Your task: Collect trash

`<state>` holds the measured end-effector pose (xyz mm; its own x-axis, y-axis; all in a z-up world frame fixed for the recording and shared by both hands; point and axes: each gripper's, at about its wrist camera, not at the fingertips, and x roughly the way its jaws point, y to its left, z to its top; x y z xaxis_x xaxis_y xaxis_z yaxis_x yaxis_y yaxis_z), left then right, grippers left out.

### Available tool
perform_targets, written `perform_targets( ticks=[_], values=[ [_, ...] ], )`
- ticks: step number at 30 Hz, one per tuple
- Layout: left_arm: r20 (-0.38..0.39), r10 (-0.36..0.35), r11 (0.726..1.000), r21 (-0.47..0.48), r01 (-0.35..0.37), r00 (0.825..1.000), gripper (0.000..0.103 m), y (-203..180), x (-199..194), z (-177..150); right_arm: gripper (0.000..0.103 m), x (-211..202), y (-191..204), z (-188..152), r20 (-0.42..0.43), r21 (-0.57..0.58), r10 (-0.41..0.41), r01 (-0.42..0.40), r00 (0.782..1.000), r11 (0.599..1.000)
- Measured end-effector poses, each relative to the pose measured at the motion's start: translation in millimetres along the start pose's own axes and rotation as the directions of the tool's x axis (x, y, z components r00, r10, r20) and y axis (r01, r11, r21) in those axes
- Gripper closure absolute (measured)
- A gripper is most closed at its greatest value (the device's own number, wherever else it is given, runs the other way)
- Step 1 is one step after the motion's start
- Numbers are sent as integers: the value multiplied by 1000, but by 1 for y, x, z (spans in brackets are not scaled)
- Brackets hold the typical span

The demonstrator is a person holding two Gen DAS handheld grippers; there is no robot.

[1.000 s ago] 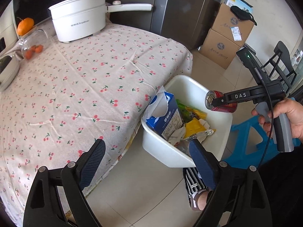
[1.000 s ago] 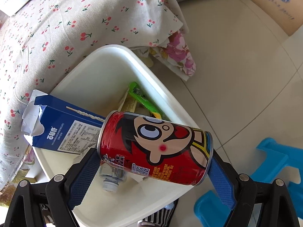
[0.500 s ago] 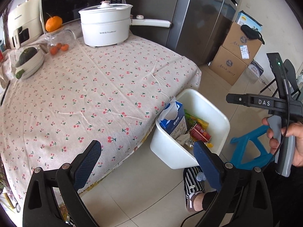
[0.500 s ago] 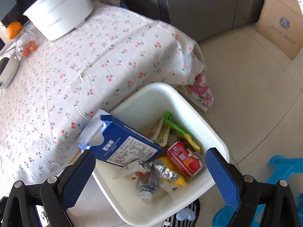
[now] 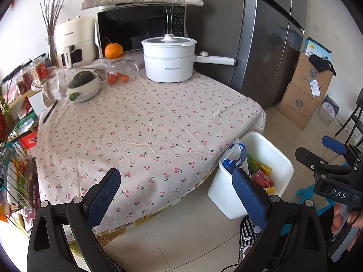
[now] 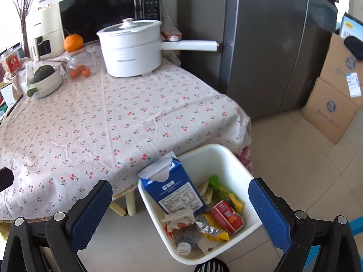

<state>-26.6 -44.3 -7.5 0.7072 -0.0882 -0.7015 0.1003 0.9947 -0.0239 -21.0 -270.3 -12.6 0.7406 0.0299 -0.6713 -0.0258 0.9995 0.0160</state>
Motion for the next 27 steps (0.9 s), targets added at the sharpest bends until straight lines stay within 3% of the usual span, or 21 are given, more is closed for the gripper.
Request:
perform_targets(
  ticks=[6, 27],
  values=[
    [39, 25, 999, -42, -23, 999, 3, 8, -9, -3, 3, -10, 24, 1, 65, -58, -10, 14, 998, 998],
    [84, 29, 999, -34, -27, 996, 3, 2, -13, -2, 3, -4, 19, 3, 73, -12, -26, 27, 997, 1000]
  ],
)
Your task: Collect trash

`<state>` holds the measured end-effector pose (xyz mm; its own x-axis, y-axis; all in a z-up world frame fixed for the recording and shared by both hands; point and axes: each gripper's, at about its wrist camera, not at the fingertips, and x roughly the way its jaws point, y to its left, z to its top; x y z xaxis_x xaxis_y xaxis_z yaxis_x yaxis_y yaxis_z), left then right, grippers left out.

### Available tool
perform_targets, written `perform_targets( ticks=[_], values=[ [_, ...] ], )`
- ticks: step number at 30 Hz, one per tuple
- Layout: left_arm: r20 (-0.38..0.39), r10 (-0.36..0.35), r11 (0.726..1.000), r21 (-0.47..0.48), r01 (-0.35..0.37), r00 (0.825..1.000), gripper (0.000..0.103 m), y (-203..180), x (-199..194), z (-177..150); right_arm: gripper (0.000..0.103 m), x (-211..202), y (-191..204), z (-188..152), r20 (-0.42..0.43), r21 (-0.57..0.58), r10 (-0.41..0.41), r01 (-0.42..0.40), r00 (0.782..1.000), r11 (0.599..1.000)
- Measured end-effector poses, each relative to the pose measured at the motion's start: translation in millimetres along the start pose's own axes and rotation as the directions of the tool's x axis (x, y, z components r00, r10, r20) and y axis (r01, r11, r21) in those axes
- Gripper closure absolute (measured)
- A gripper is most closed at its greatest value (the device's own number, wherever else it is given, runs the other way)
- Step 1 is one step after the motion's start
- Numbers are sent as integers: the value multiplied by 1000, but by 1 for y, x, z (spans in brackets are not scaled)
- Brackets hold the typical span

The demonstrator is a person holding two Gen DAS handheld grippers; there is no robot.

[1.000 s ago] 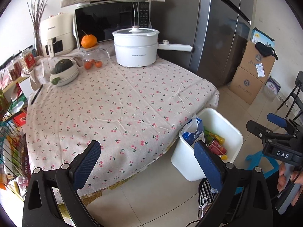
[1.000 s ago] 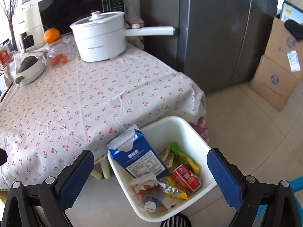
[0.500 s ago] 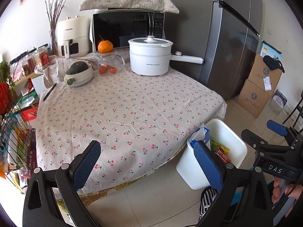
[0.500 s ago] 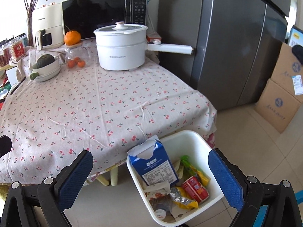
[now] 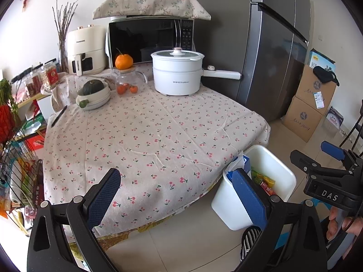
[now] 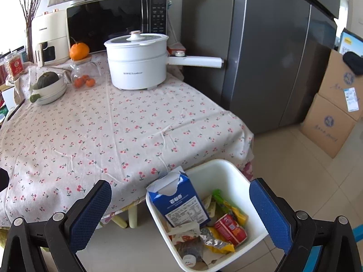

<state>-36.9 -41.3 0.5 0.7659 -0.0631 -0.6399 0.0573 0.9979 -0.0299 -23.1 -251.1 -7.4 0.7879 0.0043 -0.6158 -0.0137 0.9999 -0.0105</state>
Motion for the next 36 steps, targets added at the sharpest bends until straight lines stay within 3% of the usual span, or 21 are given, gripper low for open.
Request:
perform_targets(
  ticks=[7, 36],
  values=[
    [43, 10, 1000, -24, -9, 999, 3, 4, -6, 2, 3, -5, 0, 3, 33, 5, -4, 4, 999, 1000],
    [25, -11, 1000, -13, 11, 1000, 3, -5, -3, 1, 2, -16, 2, 5, 95, -3, -3, 4, 995, 1000]
  ],
)
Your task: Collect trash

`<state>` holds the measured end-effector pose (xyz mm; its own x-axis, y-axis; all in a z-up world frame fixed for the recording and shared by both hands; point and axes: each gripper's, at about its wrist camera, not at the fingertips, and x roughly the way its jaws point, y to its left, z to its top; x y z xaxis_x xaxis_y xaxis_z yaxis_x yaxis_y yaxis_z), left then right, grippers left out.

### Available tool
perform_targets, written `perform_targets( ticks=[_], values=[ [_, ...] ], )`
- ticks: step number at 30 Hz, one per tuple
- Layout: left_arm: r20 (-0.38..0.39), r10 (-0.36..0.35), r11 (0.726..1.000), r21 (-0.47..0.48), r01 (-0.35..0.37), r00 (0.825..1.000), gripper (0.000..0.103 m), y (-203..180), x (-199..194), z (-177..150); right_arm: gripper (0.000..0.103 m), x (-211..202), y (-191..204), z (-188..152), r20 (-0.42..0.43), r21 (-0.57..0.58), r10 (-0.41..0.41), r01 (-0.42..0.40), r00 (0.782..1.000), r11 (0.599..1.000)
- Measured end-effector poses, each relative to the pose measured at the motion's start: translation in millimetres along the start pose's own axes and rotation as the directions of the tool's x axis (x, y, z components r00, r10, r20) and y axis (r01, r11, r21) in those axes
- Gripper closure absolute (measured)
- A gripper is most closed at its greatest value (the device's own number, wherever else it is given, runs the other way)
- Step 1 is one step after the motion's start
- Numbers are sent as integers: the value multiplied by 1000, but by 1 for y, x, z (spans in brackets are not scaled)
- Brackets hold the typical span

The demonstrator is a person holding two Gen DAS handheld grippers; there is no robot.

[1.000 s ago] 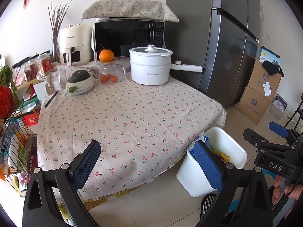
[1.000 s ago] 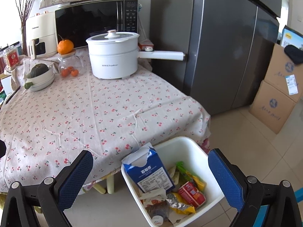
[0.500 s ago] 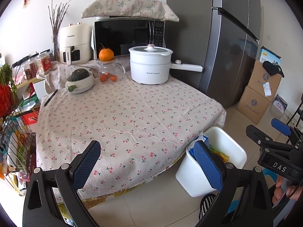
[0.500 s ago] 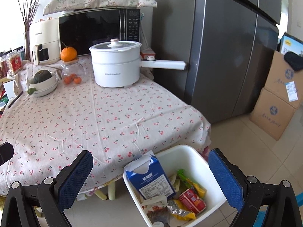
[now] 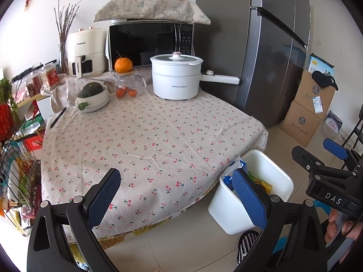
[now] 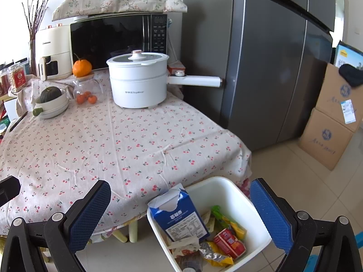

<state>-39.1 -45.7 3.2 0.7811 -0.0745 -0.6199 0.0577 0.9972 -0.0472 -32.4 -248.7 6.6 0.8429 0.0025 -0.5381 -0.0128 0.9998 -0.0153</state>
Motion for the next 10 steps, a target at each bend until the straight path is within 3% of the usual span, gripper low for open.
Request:
perform_targets(
  ticks=[10],
  values=[
    [-27, -28, 1000, -11, 27, 999, 3, 1, 2, 1, 2, 1, -1, -1, -2, -4, -1, 1, 1000, 1000]
  ],
)
